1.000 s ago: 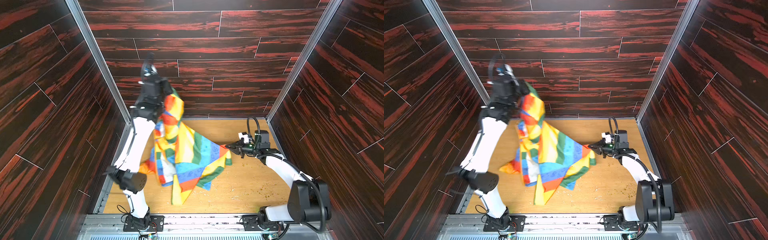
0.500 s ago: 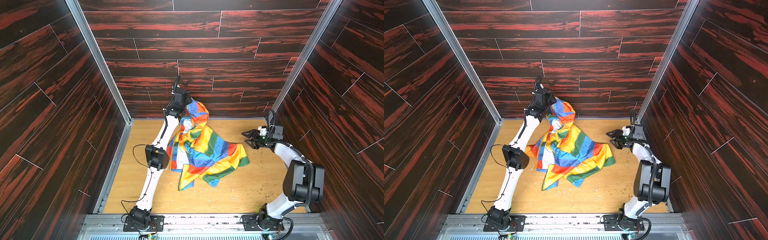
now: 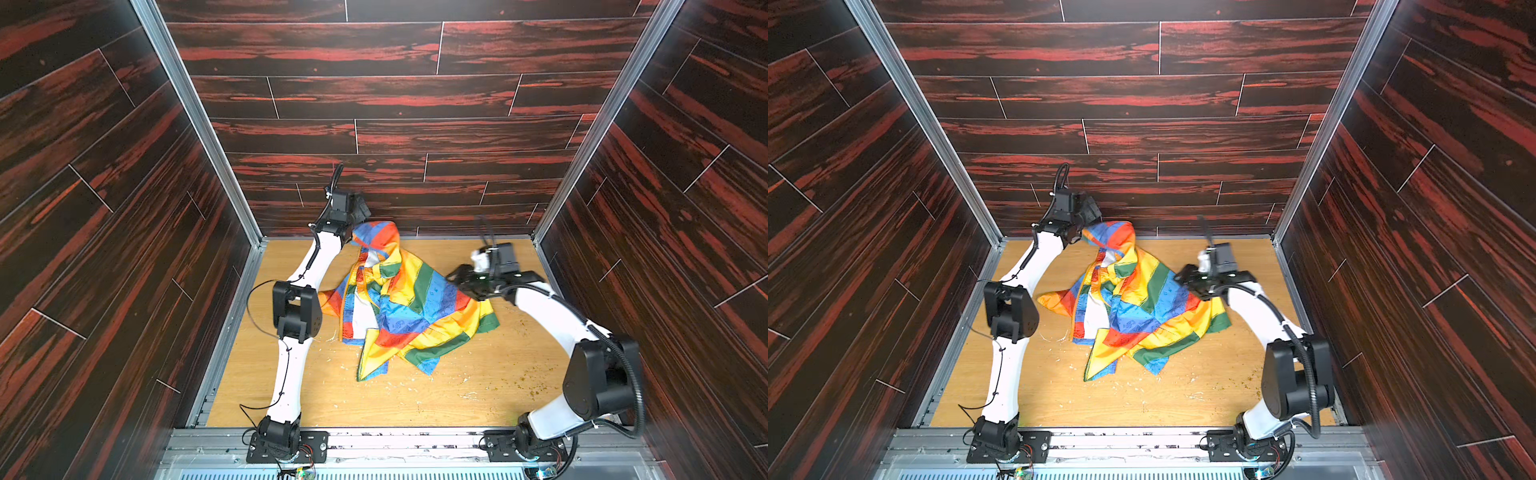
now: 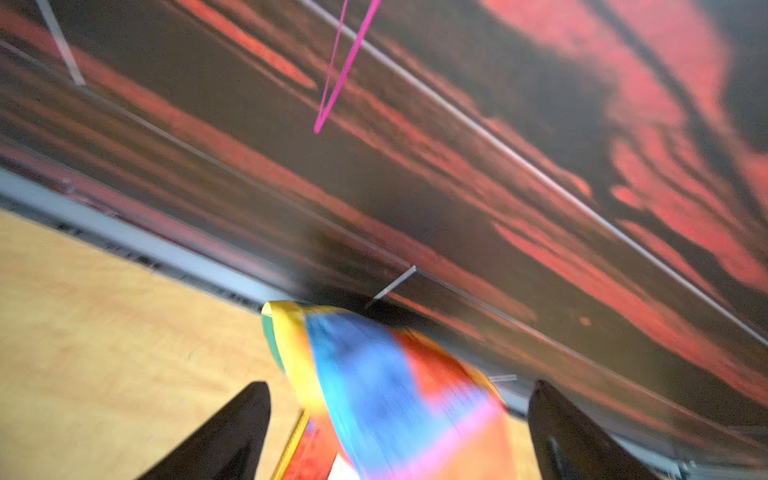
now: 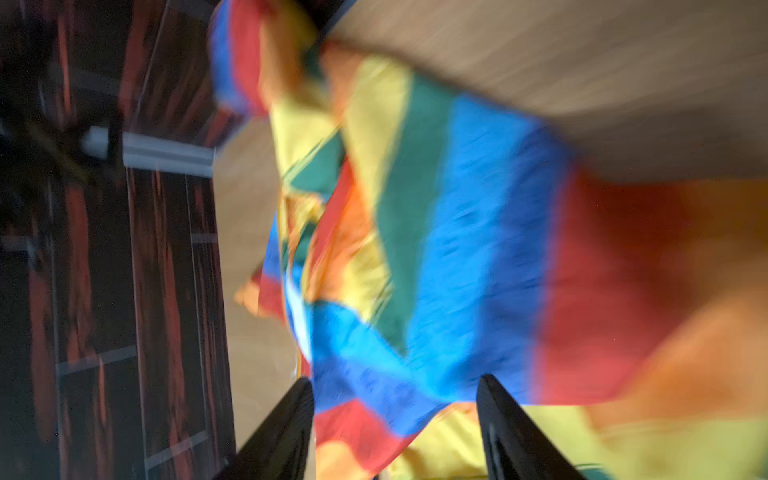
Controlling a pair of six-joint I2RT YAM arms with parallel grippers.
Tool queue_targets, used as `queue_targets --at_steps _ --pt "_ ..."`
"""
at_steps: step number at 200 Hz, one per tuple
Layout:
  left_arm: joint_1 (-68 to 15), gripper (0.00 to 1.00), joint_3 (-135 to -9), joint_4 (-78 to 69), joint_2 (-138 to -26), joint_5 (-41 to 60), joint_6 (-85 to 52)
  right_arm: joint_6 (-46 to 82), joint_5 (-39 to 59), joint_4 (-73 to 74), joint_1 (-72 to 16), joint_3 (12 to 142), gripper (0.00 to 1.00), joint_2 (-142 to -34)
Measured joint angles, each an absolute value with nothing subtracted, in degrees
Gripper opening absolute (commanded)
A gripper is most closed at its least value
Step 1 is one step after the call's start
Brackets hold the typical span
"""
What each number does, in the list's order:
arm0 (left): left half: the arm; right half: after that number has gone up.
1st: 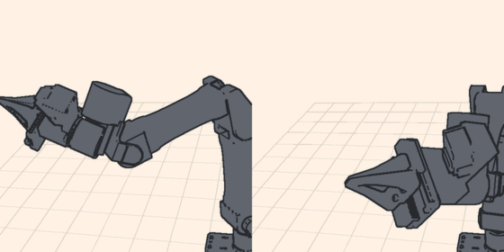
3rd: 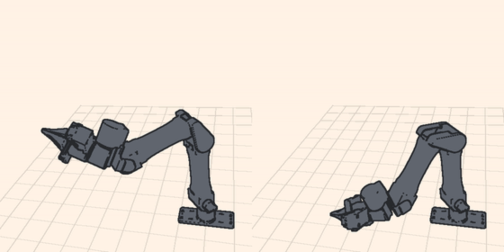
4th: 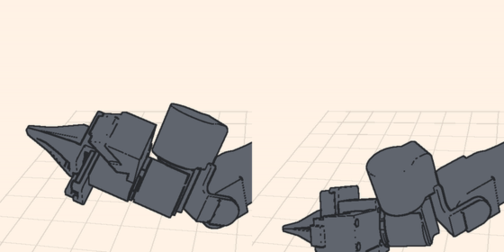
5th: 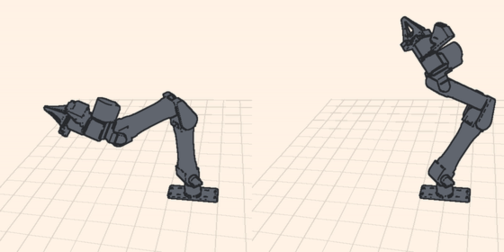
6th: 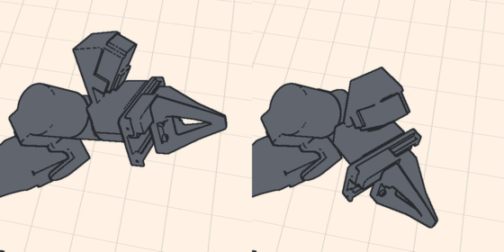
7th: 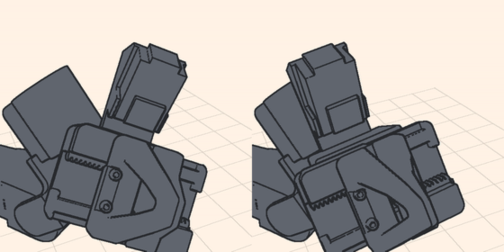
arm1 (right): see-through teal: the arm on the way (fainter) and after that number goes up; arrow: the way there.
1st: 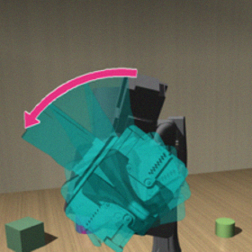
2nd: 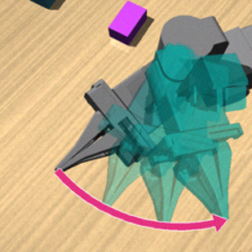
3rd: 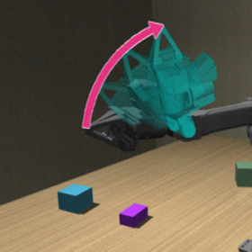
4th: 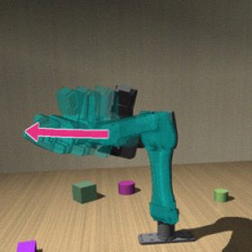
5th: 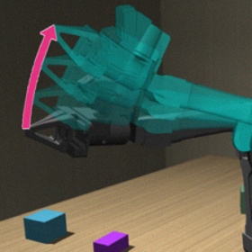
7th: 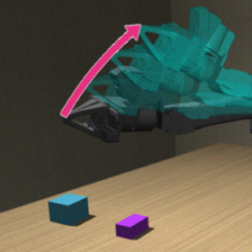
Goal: Zip up the jacket
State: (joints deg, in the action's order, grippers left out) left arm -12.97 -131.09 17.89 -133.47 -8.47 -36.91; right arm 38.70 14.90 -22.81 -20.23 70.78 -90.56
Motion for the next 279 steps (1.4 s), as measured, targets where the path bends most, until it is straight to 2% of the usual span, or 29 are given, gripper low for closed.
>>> queue_targets --at_steps 35,61,89,124,133,140,158,165,174,205,232,251,279 --pt "-11.1 0.99 -118.8 16.1 -119.6 -9.1 -36.9 38.4 11.3 -24.0 -35.3 77.1 0.66 -95.2" --pt "-7.7 0.99 -105.8 13.5 -107.1 -11.0 -36.9 39.1 9.5 -24.2 -43.0 79.4 0.65 -101.1" --pt "-4.5 0.96 -88.7 11.2 -93.1 -12.6 -37.7 39.8 6.7 -25.9 -48.8 82.2 0.65 -108.7" --pt "-4.6 0.95 -69.0 9.7 -80.5 -10.9 -39.7 40.4 2.2 -28.2 -52.3 84.2 0.66 -115.0" --pt "-4.7 0.94 -64.5 9.7 -78.1 -10.2 -40.6 40.4 1.5 -28.6 -52.5 84.3 0.61 -116.0" --pt "-4.8 0.94 -61.6 9.8 -76.6 -9.6 -41.1 40.5 0.9 -28.8 -52.5 84.5 0.53 -116.5" --pt "-4.9 0.94 -54.8 9.8 -72.2 -8.3 -42.6 40.9 -0.3 -28.9 -52.4 85.1 0.25 -117.8" --pt "-4.9 0.93 -52.3 9.9 -70.1 -7.8 -43.1 41.3 -0.8 -28.8 -52.4 85.2 0.11 -118.0" --pt "-4.9 0.93 -50.3 10.3 -68.0 -7.3 -43.5 41.0 -1.3 -28.9 -52.3 85.2 0.0 -118.0" --pt "-4.9 0.93 -49.1 11.2 -64.4 -4.8 -43.5 41.1 -2.2 -28.1 -51.9 84.4 0.0 -116.8" --pt "-5.0 0.93 -49.2 11.6 -64.8 -1.1 -43.5 40.0 -1.6 -29.0 -49.3 81.1 0.0 -108.2" --pt "-5.5 0.93 -49.8 12.2 -66.3 1.4 -43.6 38.7 0.8 -29.1 -43.4 80.0 0.0 -99.5" --pt "-8.2 0.93 -51.9 12.4 -68.9 3.7 -43.4 35.6 6.2 -28.8 -29.1 80.0 0.0 -90.5"
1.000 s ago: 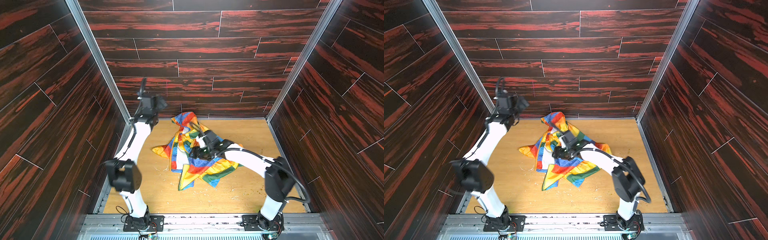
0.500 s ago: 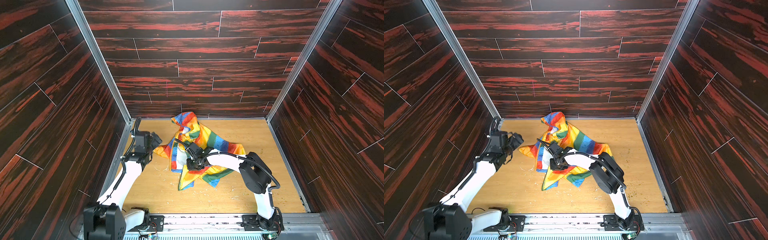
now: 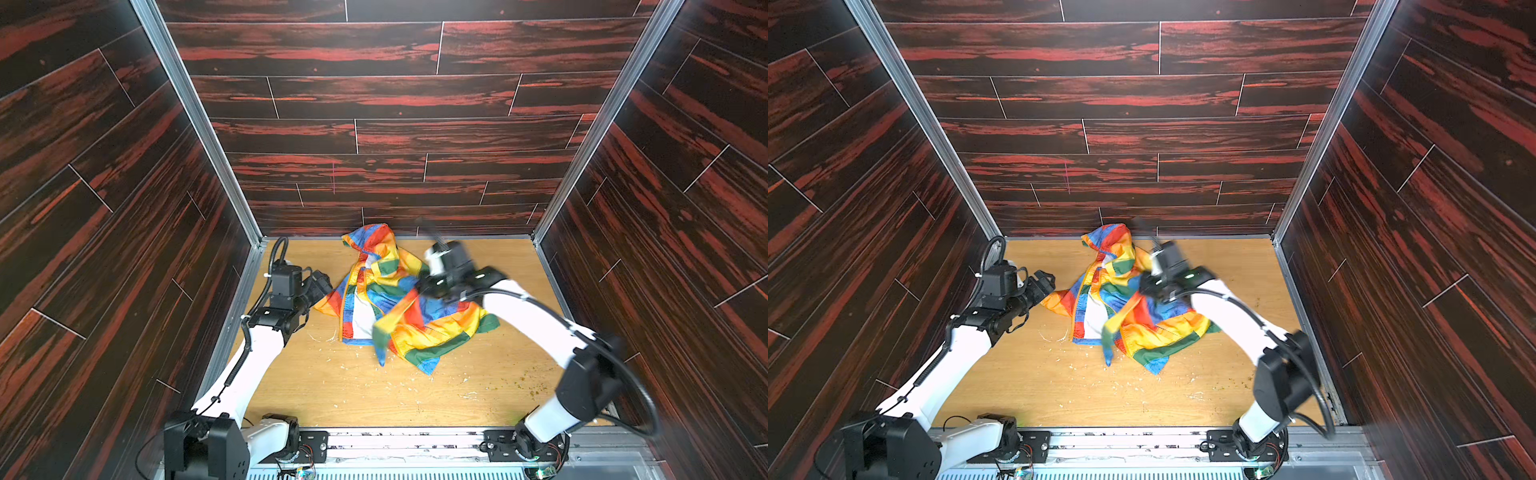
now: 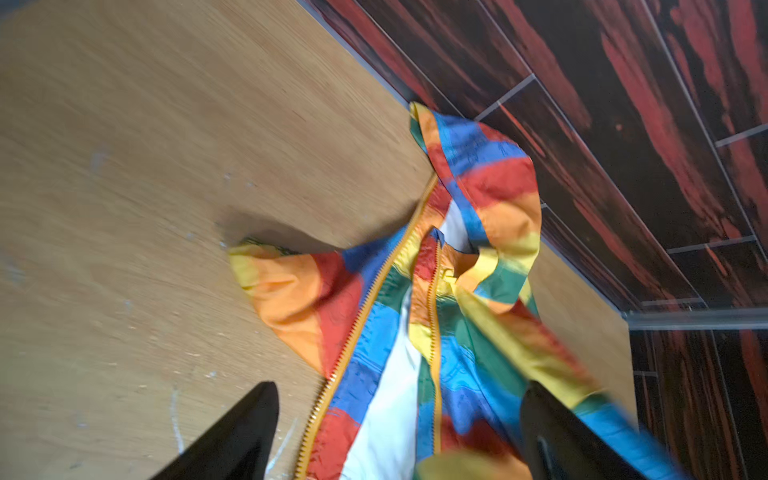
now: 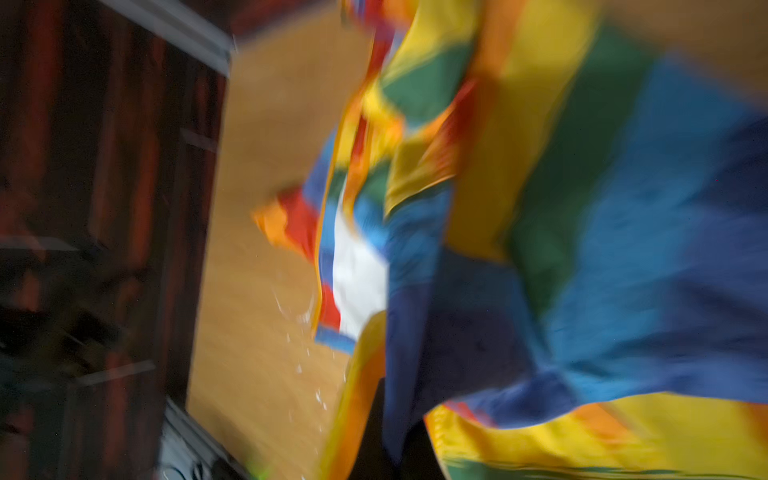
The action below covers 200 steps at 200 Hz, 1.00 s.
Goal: Zip up the jacket
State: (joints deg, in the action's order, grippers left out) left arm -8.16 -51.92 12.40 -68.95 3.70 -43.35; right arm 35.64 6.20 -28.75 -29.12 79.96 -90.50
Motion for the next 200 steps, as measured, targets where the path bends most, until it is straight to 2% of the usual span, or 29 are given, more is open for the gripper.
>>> queue_targets --at_steps 39,60,72,87,106,131,161,200 --pt "-14.4 0.93 -53.5 12.1 -70.1 5.0 -42.9 30.7 7.0 -34.0 -12.2 82.0 0.0 -93.2" --pt "-15.9 0.93 -53.3 11.9 -70.1 5.4 -43.1 29.1 4.8 -36.3 -7.7 87.0 0.17 -98.6" --pt "-15.9 0.93 -53.1 11.8 -70.1 5.5 -43.2 27.9 3.8 -37.6 -6.6 91.3 0.36 -102.2" --pt "-15.9 0.94 -52.6 11.7 -70.1 5.6 -43.2 27.1 3.4 -38.4 -6.4 96.0 0.55 -105.9" --pt "-15.9 0.94 -52.4 12.0 -70.2 5.6 -43.1 26.2 2.9 -38.8 -7.2 98.1 0.67 -107.2" --pt "-15.9 0.95 -52.7 11.9 -71.6 6.1 -42.8 25.6 1.1 -38.9 -9.0 97.2 0.69 -106.3" --pt "-16.1 0.94 -54.4 10.8 -77.2 7.6 -42.2 24.4 -0.1 -38.5 -12.5 87.4 0.68 -99.7" --pt "-17.2 0.94 -60.4 9.3 -87.5 9.7 -41.2 23.7 -1.1 -37.9 -25.2 71.2 0.68 -86.2"
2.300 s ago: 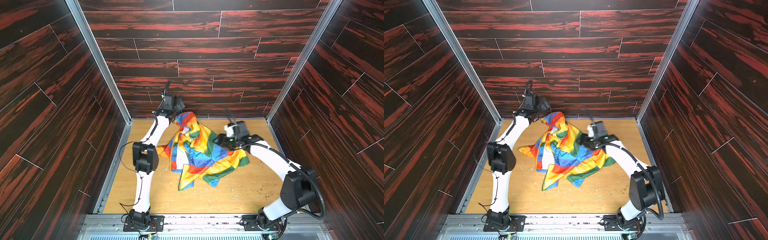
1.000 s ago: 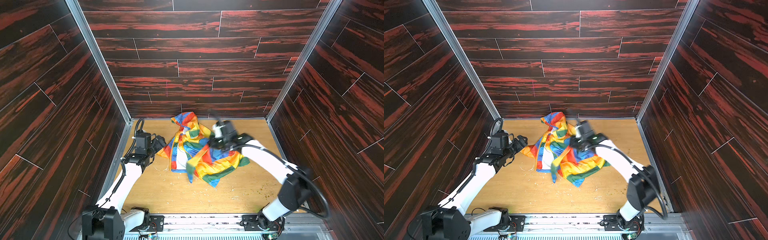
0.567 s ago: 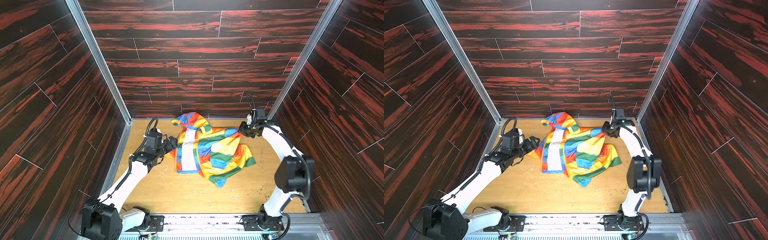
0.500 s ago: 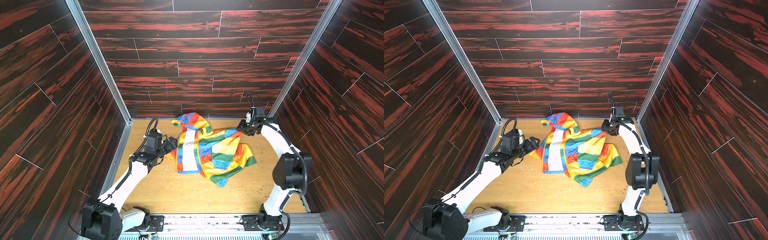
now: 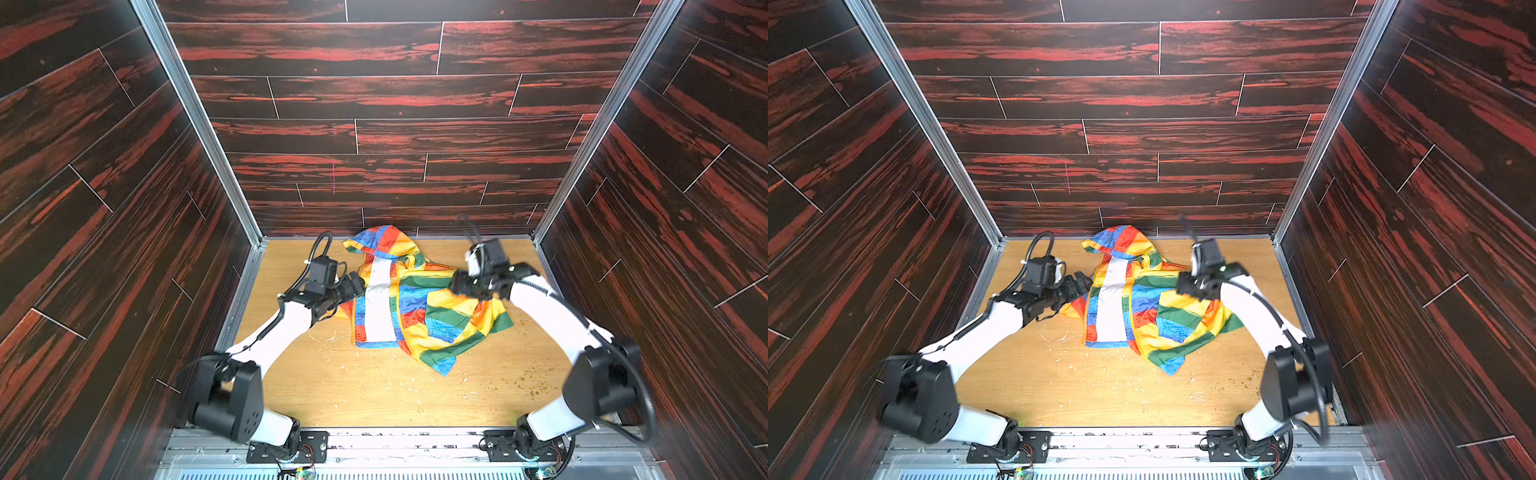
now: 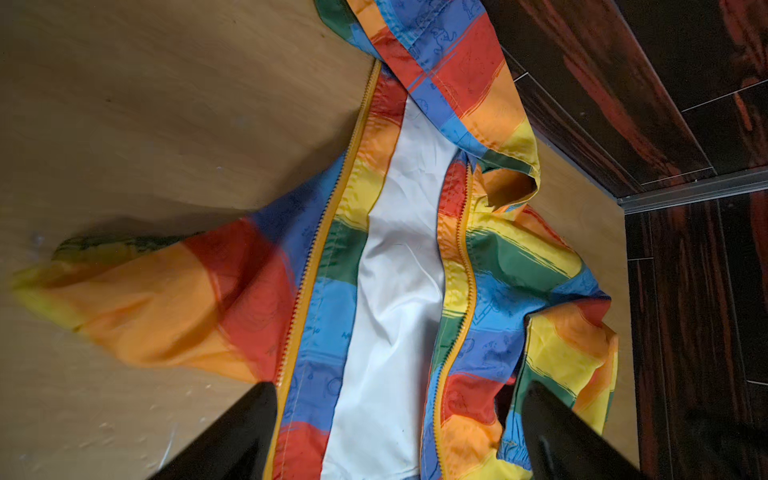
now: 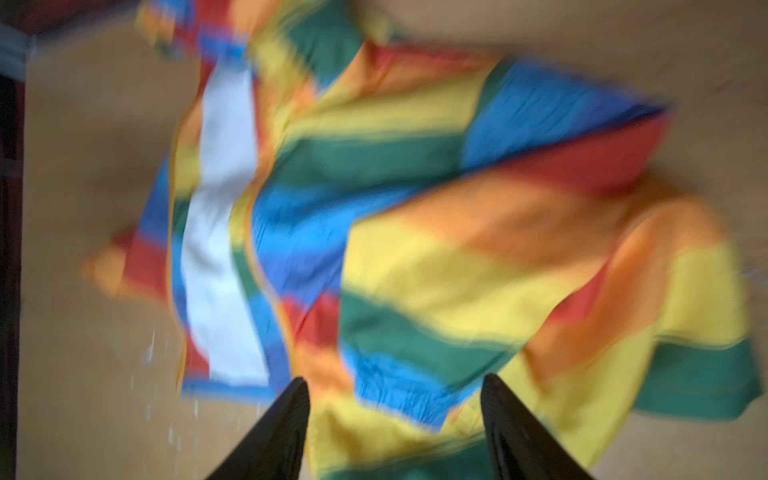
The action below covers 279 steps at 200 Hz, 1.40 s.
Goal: Zip up the jacket
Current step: 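Grasp the jacket's front edges near the zipper with both grippers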
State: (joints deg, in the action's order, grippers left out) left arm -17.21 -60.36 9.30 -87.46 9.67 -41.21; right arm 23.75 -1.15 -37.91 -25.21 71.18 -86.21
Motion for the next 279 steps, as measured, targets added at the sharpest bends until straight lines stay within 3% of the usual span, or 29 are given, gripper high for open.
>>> queue_targets --at_steps 65,117,136,170,188,212,279 --pt "-20.4 0.93 -75.2 5.7 -107.2 13.0 -38.3 28.5 -2.9 -38.0 -45.2 54.4 0.71 -80.3" --pt "-22.9 0.93 -77.1 1.5 -115.1 12.7 -38.4 31.8 -6.9 -36.2 -49.4 52.5 0.7 -84.1" --pt "-23.9 0.93 -77.0 -1.3 -115.8 11.2 -39.0 32.5 -8.3 -35.3 -49.5 51.9 0.62 -86.5" --pt "-25.6 0.93 -76.6 -6.3 -116.7 8.2 -39.6 33.6 -10.0 -34.2 -49.5 50.9 0.29 -88.0" --pt "-26.2 0.9 -76.6 -8.6 -118.0 7.4 -40.1 33.6 -10.4 -33.6 -49.5 50.9 0.18 -88.0" --pt "-26.8 0.78 -76.6 -10.8 -120.3 6.9 -41.2 33.9 -10.6 -33.4 -49.5 50.9 0.07 -87.9" --pt "-26.9 0.31 -79.5 -12.1 -123.6 7.5 -42.9 34.0 -8.8 -34.6 -48.5 52.0 0.03 -84.8"
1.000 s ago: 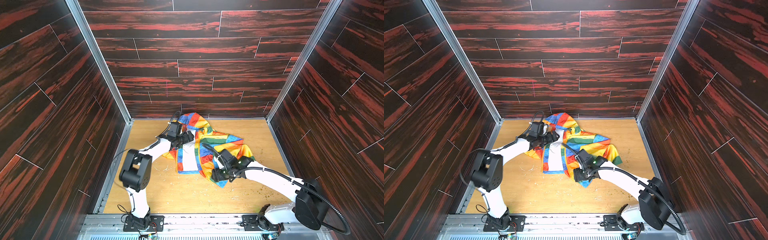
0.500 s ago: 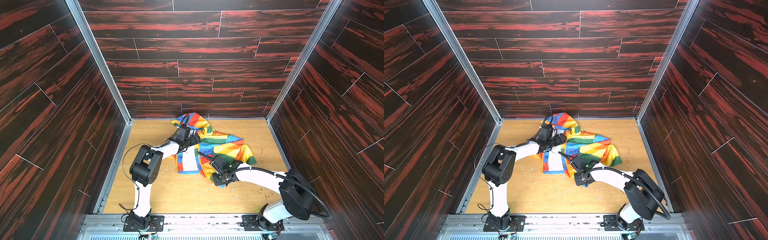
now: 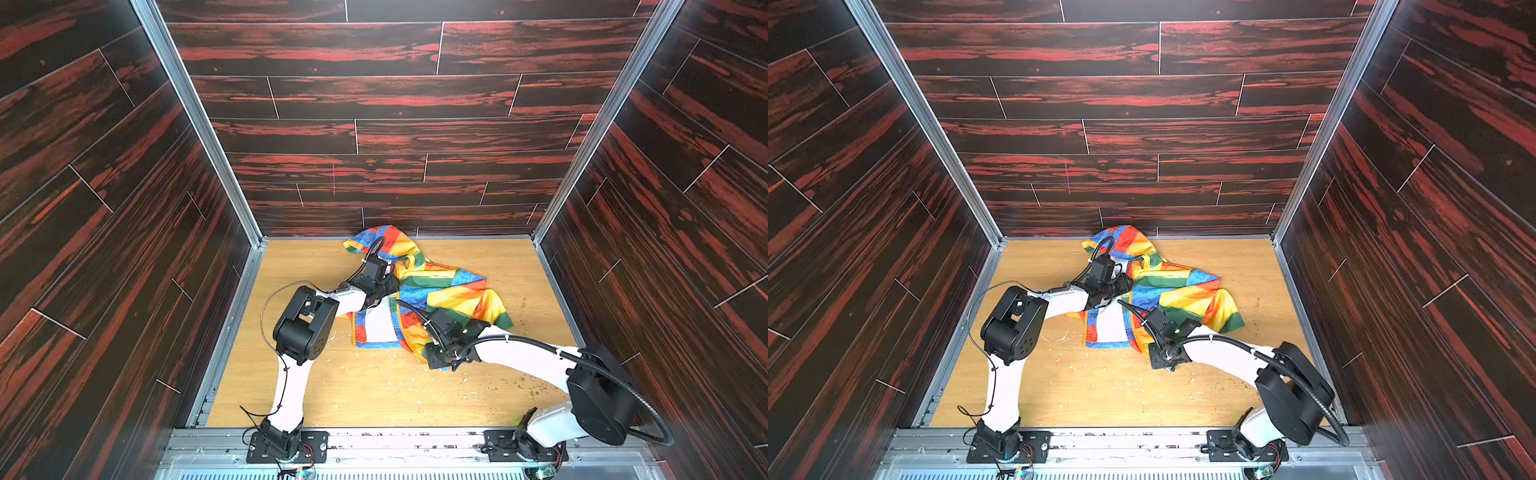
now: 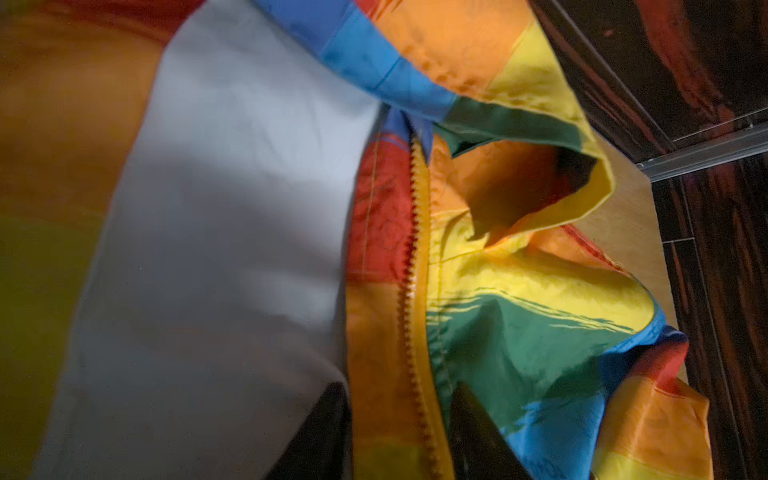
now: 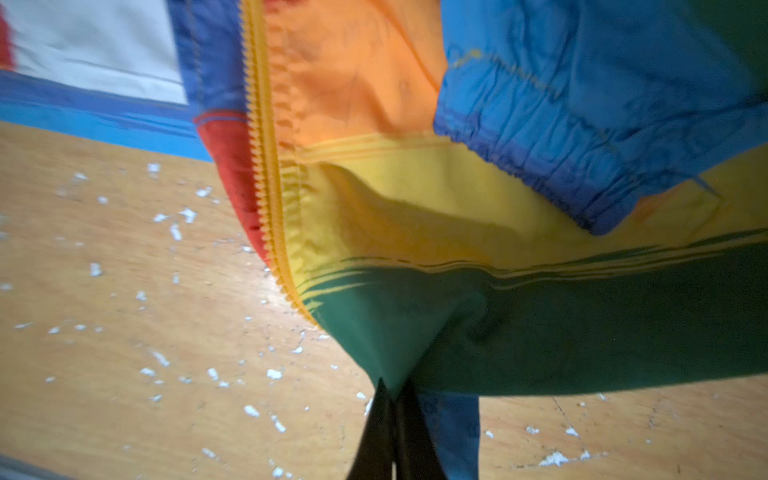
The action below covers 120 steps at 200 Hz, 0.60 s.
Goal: Zip up the jacket
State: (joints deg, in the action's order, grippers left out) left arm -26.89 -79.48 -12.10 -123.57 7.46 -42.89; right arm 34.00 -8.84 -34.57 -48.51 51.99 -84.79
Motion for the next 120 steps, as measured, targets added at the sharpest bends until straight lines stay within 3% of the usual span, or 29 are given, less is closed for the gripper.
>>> queue_targets --at_steps 61,96,111,120 --pt "-26.9 0.0 -86.9 -10.7 -123.9 8.3 -41.9 33.3 -1.7 -35.2 -44.8 54.1 0.02 -77.3" --pt "-26.9 0.0 -93.3 -7.6 -125.2 7.9 -40.6 31.6 5.5 -35.5 -44.2 55.0 0.03 -74.3" --pt "-26.9 0.0 -94.5 -6.8 -125.5 7.4 -40.1 30.8 9.2 -35.5 -44.1 55.0 0.14 -73.6" --pt "-26.9 0.08 -94.5 -6.3 -125.5 7.0 -39.9 30.4 11.8 -35.2 -44.0 55.0 0.24 -73.6"
